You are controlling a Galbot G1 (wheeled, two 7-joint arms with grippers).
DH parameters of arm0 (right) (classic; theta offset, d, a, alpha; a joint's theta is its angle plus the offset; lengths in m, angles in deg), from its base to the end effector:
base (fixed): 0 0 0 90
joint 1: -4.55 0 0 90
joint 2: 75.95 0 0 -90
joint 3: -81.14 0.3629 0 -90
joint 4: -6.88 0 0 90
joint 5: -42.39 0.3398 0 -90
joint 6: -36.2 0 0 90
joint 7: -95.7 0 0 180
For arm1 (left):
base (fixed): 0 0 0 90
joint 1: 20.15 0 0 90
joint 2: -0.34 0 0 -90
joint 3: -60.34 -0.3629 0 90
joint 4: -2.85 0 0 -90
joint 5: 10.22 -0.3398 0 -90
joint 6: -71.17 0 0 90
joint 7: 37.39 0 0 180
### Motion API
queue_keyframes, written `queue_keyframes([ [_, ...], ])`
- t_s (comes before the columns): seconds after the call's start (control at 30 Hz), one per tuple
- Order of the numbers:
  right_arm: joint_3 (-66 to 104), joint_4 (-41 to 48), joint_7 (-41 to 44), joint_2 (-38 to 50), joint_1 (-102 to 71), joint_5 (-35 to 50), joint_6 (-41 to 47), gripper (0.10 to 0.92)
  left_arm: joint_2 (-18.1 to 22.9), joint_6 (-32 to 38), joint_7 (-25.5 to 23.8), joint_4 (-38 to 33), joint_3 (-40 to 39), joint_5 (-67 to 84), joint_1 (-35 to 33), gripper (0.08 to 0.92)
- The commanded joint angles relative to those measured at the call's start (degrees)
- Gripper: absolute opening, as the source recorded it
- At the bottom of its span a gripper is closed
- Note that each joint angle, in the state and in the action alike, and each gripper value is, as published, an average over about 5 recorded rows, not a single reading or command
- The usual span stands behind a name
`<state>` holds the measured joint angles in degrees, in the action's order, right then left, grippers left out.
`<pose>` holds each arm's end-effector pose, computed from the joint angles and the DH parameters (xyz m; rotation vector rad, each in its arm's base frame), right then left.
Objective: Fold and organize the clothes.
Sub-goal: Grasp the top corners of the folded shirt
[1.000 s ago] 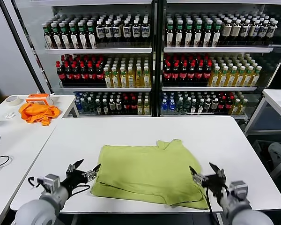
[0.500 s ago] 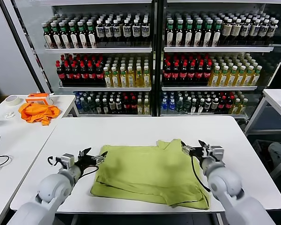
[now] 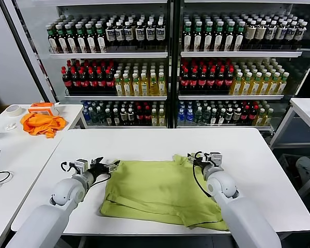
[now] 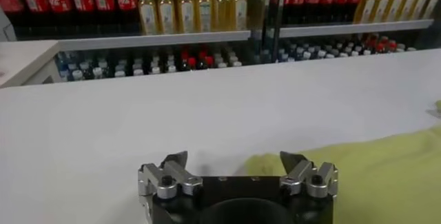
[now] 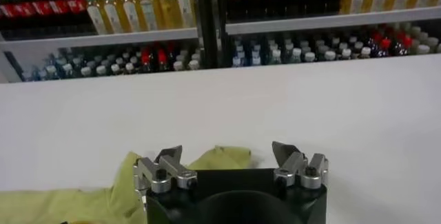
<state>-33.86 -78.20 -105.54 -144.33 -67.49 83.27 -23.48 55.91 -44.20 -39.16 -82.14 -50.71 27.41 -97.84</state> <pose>0.4205 -0.0114 -0.3022 0.0939 -2.6126 -0.0713 0.3923 0.1217 -0.3162 -0.3720 -2.6029 -0.0467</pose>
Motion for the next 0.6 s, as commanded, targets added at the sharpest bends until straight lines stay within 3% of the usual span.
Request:
queue_keyframes([
  [0.03, -1.8, 5.6, -0.2, -2.5, 3.0, -1.1, -0.5, 0.823, 0.6, 2.5, -2.6, 4.4, -1.5, -1.2, 1.8, 0.823],
  [0.27, -1.9, 5.7, -2.6, -2.4, 2.9, -1.1, 1.0, 0.815, 1.6, 2.1, -2.2, 5.0, -2.2, -3.5, 2.2, 0.822],
  [0.43, -1.7, 5.1, -2.0, -1.9, 2.4, -0.7, 1.6, 0.698, 2.0, 1.9, -2.5, 5.1, -2.4, -3.5, 1.9, 0.788],
  [0.6, -1.7, 5.0, -1.4, -2.2, 2.3, -0.6, 1.4, 0.551, 2.1, 2.1, -2.6, 5.0, -2.4, -3.0, 1.7, 0.647],
])
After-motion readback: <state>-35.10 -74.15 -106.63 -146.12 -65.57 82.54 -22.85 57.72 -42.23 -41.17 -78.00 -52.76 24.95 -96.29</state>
